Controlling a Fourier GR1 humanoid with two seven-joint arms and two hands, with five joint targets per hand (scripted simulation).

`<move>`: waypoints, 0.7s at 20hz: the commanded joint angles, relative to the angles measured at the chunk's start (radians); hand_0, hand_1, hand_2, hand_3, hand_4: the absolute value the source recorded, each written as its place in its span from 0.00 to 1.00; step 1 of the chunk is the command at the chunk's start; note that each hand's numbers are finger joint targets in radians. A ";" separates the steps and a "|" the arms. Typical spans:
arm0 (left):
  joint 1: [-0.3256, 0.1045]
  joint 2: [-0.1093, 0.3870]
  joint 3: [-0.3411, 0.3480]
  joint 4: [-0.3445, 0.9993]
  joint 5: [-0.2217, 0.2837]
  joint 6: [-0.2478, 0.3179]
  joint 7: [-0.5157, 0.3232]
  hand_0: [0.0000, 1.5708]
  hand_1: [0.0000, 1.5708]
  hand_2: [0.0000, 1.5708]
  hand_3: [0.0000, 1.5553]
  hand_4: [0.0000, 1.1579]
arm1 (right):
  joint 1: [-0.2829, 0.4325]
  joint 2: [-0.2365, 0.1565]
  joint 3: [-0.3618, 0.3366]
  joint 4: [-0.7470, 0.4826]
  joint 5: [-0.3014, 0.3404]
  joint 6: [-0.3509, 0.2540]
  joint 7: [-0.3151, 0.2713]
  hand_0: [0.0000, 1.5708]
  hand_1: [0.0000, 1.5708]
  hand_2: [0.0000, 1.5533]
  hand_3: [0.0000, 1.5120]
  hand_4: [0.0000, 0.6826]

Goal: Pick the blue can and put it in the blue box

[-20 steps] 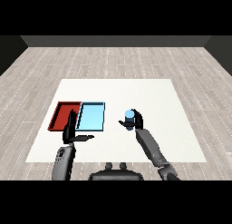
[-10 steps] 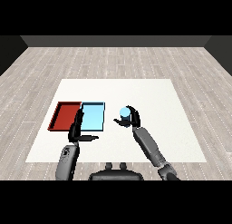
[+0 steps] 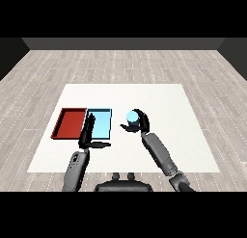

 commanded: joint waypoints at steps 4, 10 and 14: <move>-0.060 -0.004 -0.036 0.059 0.044 0.006 -0.004 0.00 0.00 0.00 0.00 0.00 | 0.185 -0.062 -0.011 -0.236 0.028 0.074 0.040 0.92 0.92 0.94 0.89 0.82; -0.129 -0.005 -0.126 0.134 0.108 0.056 0.005 0.00 0.00 0.00 0.00 0.00 | 0.097 -0.049 -0.087 -0.119 0.048 0.158 0.016 0.94 0.94 0.95 0.91 0.82; -0.128 -0.005 -0.156 0.014 0.118 0.084 0.100 0.00 0.00 0.00 0.00 0.00 | 0.055 -0.044 -0.136 -0.109 0.071 0.181 0.037 0.92 0.92 0.95 0.91 0.82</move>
